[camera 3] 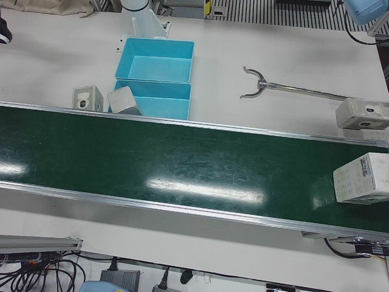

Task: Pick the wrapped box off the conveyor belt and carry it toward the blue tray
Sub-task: 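Raise the right hand up and back over the conveyor belt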

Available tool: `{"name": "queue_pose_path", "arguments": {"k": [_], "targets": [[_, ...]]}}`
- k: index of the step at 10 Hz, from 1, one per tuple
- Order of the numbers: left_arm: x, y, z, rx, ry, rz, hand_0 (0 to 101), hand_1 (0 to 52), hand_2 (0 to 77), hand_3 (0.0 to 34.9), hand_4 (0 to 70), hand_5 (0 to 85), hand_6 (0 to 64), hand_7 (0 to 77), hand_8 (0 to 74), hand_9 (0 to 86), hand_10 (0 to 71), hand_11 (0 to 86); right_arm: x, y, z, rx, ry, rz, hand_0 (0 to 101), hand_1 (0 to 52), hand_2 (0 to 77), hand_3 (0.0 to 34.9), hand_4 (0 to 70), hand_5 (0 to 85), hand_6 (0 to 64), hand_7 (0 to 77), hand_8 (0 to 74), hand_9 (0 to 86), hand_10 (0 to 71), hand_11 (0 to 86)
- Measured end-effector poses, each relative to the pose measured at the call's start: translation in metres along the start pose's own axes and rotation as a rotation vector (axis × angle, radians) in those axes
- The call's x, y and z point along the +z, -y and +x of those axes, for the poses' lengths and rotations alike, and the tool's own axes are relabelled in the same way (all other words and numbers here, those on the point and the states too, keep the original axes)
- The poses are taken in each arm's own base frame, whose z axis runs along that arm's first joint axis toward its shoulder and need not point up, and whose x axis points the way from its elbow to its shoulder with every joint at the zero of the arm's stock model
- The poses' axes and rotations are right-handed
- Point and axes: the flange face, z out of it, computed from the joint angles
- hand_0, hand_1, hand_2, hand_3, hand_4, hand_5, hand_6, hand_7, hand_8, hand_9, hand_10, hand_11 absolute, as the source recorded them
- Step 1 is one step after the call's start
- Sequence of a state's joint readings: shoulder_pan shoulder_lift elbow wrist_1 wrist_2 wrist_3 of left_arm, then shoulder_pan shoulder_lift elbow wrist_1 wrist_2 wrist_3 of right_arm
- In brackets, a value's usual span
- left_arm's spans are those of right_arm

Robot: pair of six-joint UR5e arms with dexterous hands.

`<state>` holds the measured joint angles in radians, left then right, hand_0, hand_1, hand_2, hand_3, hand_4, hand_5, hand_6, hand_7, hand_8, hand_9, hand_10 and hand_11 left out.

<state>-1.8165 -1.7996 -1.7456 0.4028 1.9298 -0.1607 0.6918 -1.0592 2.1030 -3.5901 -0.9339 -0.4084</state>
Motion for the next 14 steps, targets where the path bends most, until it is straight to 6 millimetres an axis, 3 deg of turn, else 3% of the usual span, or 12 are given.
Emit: {"name": "queue_pose_path", "arguments": {"k": [2,3,4,5,6,7,8,9,14], "targets": [[0.0,0.0,0.0,0.0,0.0,0.0,0,0.0,1.1,0.0,0.5,0.5,0.5,0.5,0.5,0.0,0.5,0.0,-0.002,0.007,-0.045,-0.094,-0.03,0.052,49,19.1,22.4,30.5,15.3,21.3,0.0,16.9,0.0,2.2,0.0,2.2],[0.0,0.0,0.0,0.0,0.0,0.0,0,0.0,1.1,0.0,0.5,0.5,0.5,0.5,0.5,0.0,0.5,0.0,-0.005,0.012,-0.057,-0.137,-0.061,0.09,44,7.1,3.8,30.4,7.6,2.7,0.0,16.9,3.3,2.2,0.0,1.6],[0.0,0.0,0.0,0.0,0.0,0.0,0,0.0,0.5,0.0,0.0,0.5,0.0,0.5,0.0,0.5,0.5,0.0,-0.006,0.022,-0.062,-0.17,-0.087,0.127,44,7.1,3.8,30.4,7.6,2.7,0.0,16.9,3.3,2.2,0.0,1.6],[0.0,0.0,0.0,0.0,0.0,0.0,0,0.0,0.5,0.0,0.0,0.5,0.0,0.5,0.0,0.5,0.5,0.0,-0.005,0.036,-0.062,-0.2,-0.105,0.166,43,9.8,19.1,30.5,0.0,13.1,0.0,18.5,0.0,4.4,0.0,1.6],[0.0,0.0,0.0,0.0,0.0,0.0,0,0.0,0.5,0.0,0.0,0.5,0.5,0.5,0.5,0.0,0.0,0.0,-0.002,0.047,-0.061,-0.213,-0.11,0.189,43,9.8,19.1,30.5,0.0,13.1,0.0,18.5,0.0,4.4,0.0,1.6],[0.0,0.0,0.0,0.0,0.0,0.0,0,0.0,0.5,0.0,0.0,0.5,0.5,0.5,0.5,0.0,0.0,0.0,0.004,0.056,-0.065,-0.215,-0.093,0.198,42,10.9,12.5,30.4,0.0,15.8,0.0,18.5,0.0,5.4,0.0,1.6],[0.0,0.0,0.0,0.0,0.0,0.0,0,0.0,1.1,0.0,0.5,0.5,0.5,0.5,0.5,0.0,0.0,0.0,0.011,0.061,-0.07,-0.199,-0.071,0.192,42,10.4,13.1,30.5,0.0,18.5,0.0,14.7,1.1,5.4,1.1,1.6],[0.0,0.0,0.0,0.0,0.0,0.0,0,0.0,1.1,0.0,0.5,0.5,0.5,0.5,0.5,0.0,0.0,0.0,0.016,0.063,-0.072,-0.174,-0.054,0.185,42,10.4,13.6,30.5,0.0,21.3,0.0,18.0,1.1,6.5,1.1,1.6],[0.0,0.0,0.0,0.0,0.0,0.0,0,0.0,1.1,0.0,0.0,0.5,0.0,0.5,0.5,0.0,0.0,0.0,0.023,0.056,-0.062,-0.075,-0.041,0.163,42,12.0,16.9,30.5,5.4,25.1,0.0,20.2,1.1,7.6,1.6,3.3]]}}
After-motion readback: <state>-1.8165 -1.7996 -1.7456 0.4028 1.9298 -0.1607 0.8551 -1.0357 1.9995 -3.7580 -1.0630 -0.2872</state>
